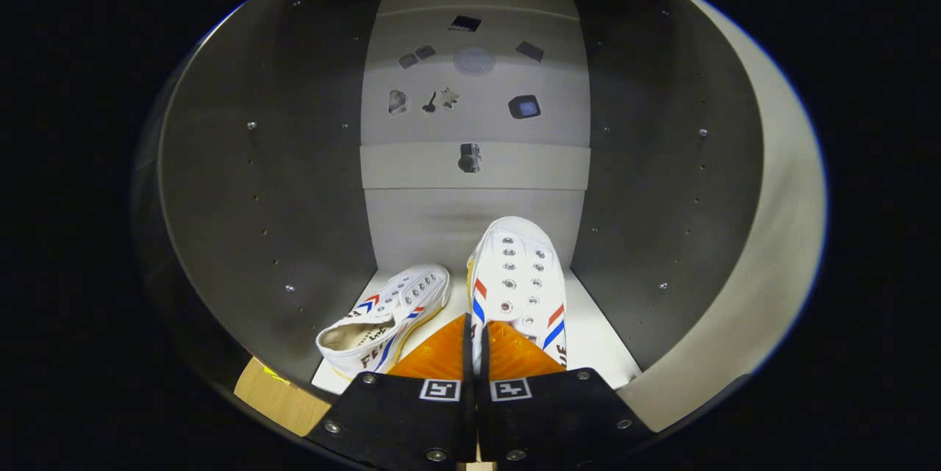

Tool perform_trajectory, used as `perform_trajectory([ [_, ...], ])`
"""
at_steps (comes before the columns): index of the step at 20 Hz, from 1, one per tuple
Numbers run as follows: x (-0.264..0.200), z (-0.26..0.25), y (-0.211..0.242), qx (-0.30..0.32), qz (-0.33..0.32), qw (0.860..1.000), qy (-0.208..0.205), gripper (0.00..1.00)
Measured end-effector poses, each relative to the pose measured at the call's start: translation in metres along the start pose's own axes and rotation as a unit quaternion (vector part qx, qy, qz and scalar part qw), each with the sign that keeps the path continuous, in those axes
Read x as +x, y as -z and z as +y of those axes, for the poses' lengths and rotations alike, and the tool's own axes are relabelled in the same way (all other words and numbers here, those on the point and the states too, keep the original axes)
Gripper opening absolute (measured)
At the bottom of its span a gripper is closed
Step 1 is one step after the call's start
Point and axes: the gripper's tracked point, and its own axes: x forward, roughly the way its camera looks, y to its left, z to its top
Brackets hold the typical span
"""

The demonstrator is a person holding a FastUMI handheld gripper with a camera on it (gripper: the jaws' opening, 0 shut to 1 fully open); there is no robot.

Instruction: Open the shoe cabinet door, grab the shoes and put them into the shoe cabinet, then close the shoe cabinet door.

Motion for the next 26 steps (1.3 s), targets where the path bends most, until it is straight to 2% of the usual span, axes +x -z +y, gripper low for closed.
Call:
perform_trajectory([
  [9, 0.065, 0.004, 0.032, -0.017, 0.054, 0.998, 0.014, 0.0],
  [13, 0.07, 0.003, 0.034, -0.029, 0.046, 0.997, 0.048, 0.02],
  [14, 0.07, 0.0, 0.029, -0.04, 0.034, 0.997, 0.06, 0.06],
  [15, 0.067, 0.001, 0.027, -0.04, 0.028, 0.997, 0.057, 0.09],
  [16, 0.063, 0.005, 0.026, -0.032, 0.029, 0.998, 0.051, 0.17],
  [17, 0.056, 0.009, 0.028, -0.027, 0.03, 0.998, 0.045, 0.19],
  [21, 0.021, 0.004, 0.003, -0.045, -0.023, 0.998, 0.049, 0.38],
  [23, -0.003, 0.01, -0.006, -0.04, -0.038, 0.998, 0.029, 0.48],
  [26, -0.04, 0.017, -0.018, -0.042, -0.062, 0.997, 0.003, 0.69],
])
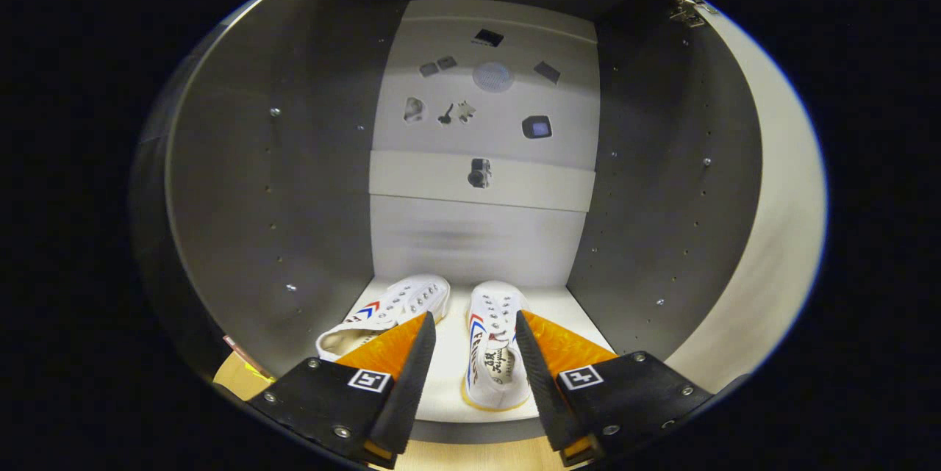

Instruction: Open the shoe cabinet door, grab the shoes and put them into the shoe cabinet, then close the shoe cabinet door.

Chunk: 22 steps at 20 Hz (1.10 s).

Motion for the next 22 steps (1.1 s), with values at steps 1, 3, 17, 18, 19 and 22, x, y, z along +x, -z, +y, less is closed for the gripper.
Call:
perform_trajectory([
  [1, -0.012, 0.001, -0.006, -0.002, -0.013, 1.0, -0.005, 0.72],
  [3, -0.039, -0.003, -0.014, -0.015, -0.036, 0.999, -0.004, 0.79],
  [17, -0.236, -0.059, -0.033, -0.02, -0.137, 0.99, -0.023, 0.95],
  [18, -0.249, -0.065, -0.033, -0.02, -0.137, 0.99, -0.026, 0.95],
  [19, -0.263, -0.07, -0.033, -0.02, -0.138, 0.99, -0.031, 0.95],
  [22, -0.3, -0.089, -0.037, -0.03, -0.162, 0.986, -0.032, 0.95],
])
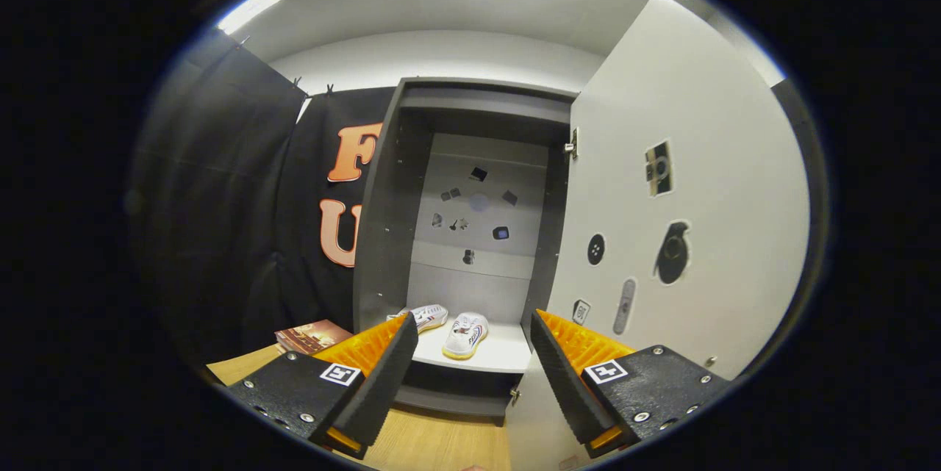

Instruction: Open the shoe cabinet door, grab the shoes and put them into the shoe cabinet, then close the shoe cabinet door.

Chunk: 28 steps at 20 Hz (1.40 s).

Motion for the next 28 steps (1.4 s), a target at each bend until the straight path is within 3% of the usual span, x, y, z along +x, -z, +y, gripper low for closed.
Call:
perform_trajectory([
  [5, -0.057, -0.041, -0.018, -0.045, -0.023, 0.998, 0.037, 0.95],
  [7, -0.076, -0.057, -0.021, -0.039, -0.028, 0.998, 0.047, 0.95],
  [12, -0.113, -0.123, -0.012, -0.032, -0.024, 0.992, 0.116, 0.95],
  [16, -0.123, -0.159, -0.001, -0.031, -0.02, 0.989, 0.14, 0.95],
  [22, -0.116, -0.205, 0.026, -0.014, -0.01, 0.989, 0.145, 0.95],
  [28, -0.097, -0.222, 0.05, 0.007, 0.004, 0.995, 0.1, 0.95],
])
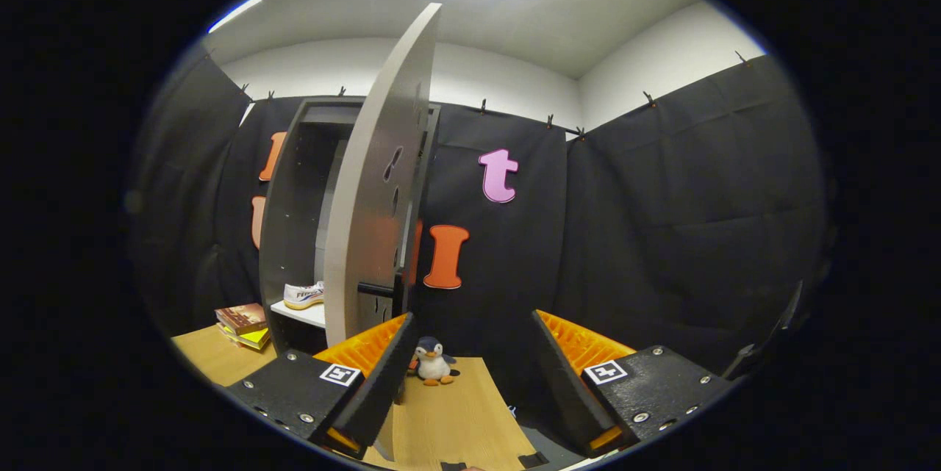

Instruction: Open the shoe cabinet door, grab the shoes and put them into the shoe cabinet, then close the shoe cabinet door.

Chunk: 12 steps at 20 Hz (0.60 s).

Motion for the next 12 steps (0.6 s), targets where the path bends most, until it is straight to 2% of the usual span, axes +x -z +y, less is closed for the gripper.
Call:
perform_trajectory([
  [2, 0.005, 0.007, 0.006, 0.006, 0.008, 1.0, -0.025, 0.95],
  [8, 0.012, 0.017, 0.013, 0.016, 0.015, 0.999, -0.044, 0.92],
  [12, 0.01, 0.029, 0.009, -0.005, 0.01, 0.998, -0.055, 0.9],
])
